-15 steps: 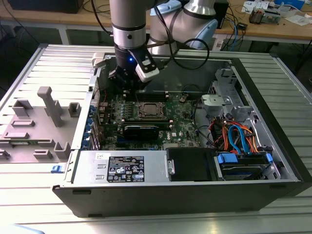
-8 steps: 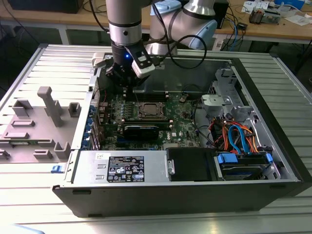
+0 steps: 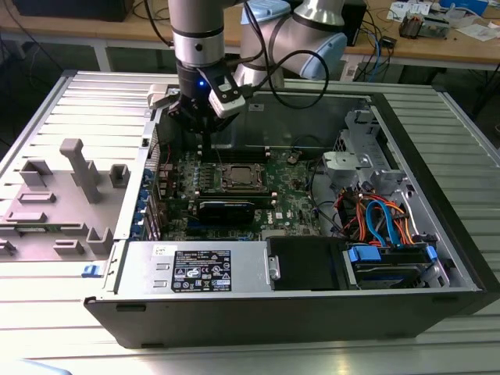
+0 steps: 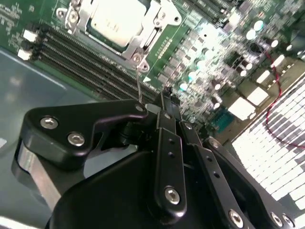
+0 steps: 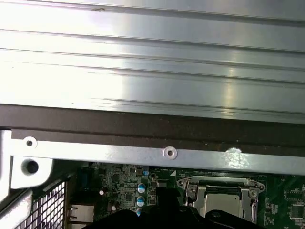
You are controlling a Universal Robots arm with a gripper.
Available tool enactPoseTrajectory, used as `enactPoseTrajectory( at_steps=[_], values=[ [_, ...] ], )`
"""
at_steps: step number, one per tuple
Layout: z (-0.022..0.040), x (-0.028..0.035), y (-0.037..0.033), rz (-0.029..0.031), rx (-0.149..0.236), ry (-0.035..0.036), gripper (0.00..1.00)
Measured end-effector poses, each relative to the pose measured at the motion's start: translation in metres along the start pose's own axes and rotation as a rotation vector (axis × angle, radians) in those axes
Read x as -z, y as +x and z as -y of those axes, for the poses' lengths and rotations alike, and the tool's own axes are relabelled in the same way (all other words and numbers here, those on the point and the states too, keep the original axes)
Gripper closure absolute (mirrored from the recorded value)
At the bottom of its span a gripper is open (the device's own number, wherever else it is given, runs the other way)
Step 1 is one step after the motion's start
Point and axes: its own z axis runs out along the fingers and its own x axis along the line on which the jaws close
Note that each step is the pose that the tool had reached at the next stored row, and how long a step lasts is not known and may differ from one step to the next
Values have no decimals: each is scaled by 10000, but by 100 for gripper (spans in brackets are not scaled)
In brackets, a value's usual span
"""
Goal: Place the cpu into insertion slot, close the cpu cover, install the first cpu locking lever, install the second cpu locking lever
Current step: 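Install the first cpu locking lever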
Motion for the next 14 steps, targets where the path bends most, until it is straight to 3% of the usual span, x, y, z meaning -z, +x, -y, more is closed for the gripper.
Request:
enactPoseTrajectory(
  at_steps=[3, 8, 14],
  values=[
    [0, -1, -18, 1, 0, 0, 89],
    [13, -5, -187, -11, 0, 0, 89],
    [19, -8, -272, -13, 0, 0, 89]
  ],
)
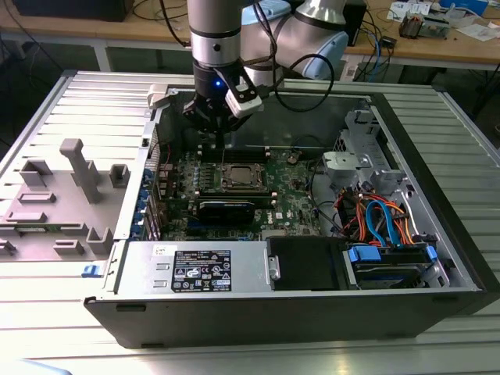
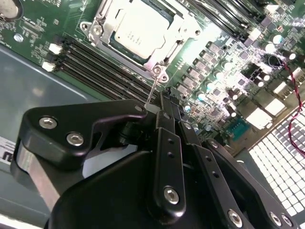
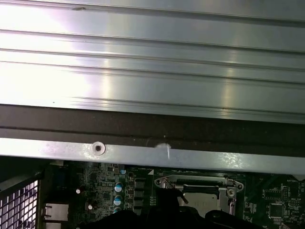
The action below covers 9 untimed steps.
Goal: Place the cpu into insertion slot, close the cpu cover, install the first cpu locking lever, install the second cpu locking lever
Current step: 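Install the first cpu locking lever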
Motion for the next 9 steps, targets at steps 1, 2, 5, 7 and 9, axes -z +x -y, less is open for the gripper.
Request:
enactPoseTrajectory(
  at_steps=[1, 2, 5, 7, 9],
  values=[
    [1, -1, -11, 0, 0, 0, 89],
    [2, -1, -31, 0, 0, 0, 89],
    [7, -3, -91, -4, 1, -1, 89],
    [10, -5, -143, -8, -1, -1, 89],
    [12, -9, -171, -10, 0, -2, 89]
  ],
)
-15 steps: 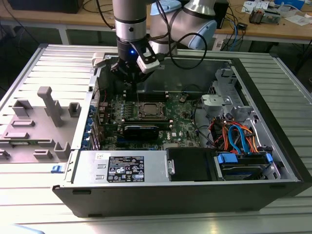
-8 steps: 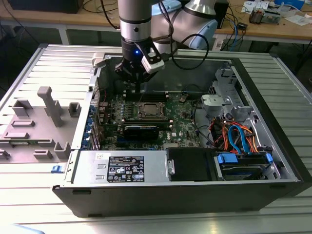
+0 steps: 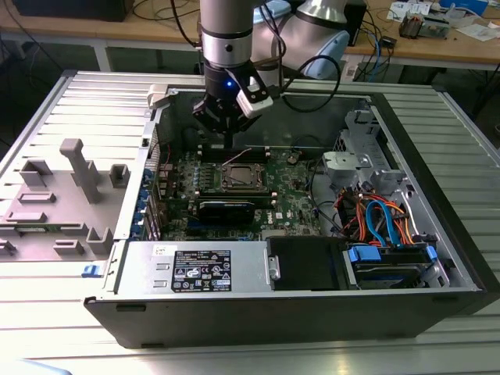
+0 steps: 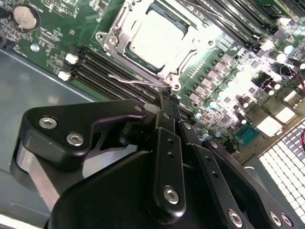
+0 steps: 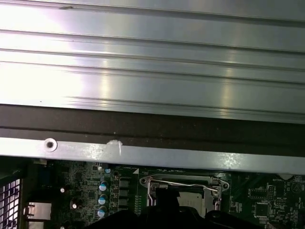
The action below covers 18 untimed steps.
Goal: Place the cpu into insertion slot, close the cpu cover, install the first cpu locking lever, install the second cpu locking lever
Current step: 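Install the first cpu locking lever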
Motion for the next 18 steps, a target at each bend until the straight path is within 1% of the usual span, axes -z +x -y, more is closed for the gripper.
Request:
enactPoseTrajectory(
  at_steps=[2, 4, 10, 12, 14, 16, 18],
  values=[
    [2, -8, -23, -2, 1, 0, 89],
    [3, -30, -45, -8, 0, 1, 89],
    [3, -108, -64, -22, -5, -1, 89],
    [1, -132, -66, -25, -5, 0, 89],
    [-8, -176, -65, -25, -6, -2, 89],
    [-29, -208, -63, -24, -5, -6, 89],
    [-38, -224, -58, -25, -6, -7, 89]
  ],
)
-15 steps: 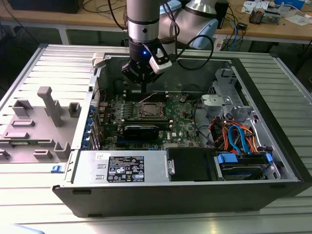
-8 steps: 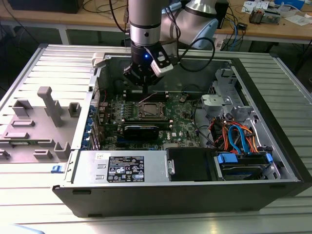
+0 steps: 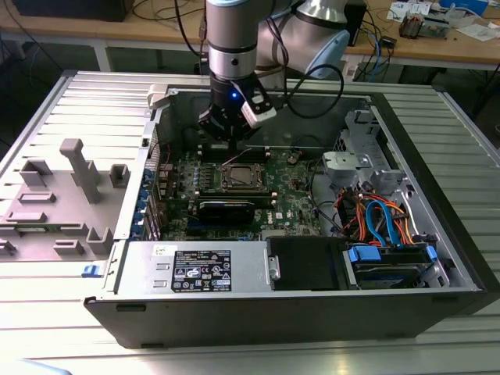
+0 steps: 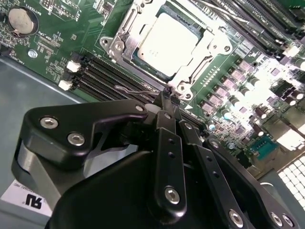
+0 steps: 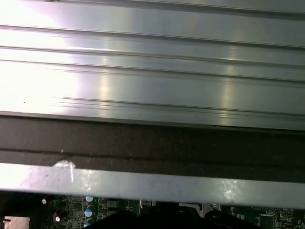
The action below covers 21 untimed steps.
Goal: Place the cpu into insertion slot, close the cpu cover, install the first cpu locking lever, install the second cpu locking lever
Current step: 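Install the first cpu locking lever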
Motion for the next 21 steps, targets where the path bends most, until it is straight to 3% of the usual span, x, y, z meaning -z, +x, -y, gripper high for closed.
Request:
enactPoseTrajectory(
  at_steps=[6, 12, 21],
  values=[
    [-36, -47, 14, 2, 0, -8, 89],
    [-59, -139, 9, 1, 32, -7, 89],
    [-55, -211, -94, -3, 211, -11, 89]
  ],
)
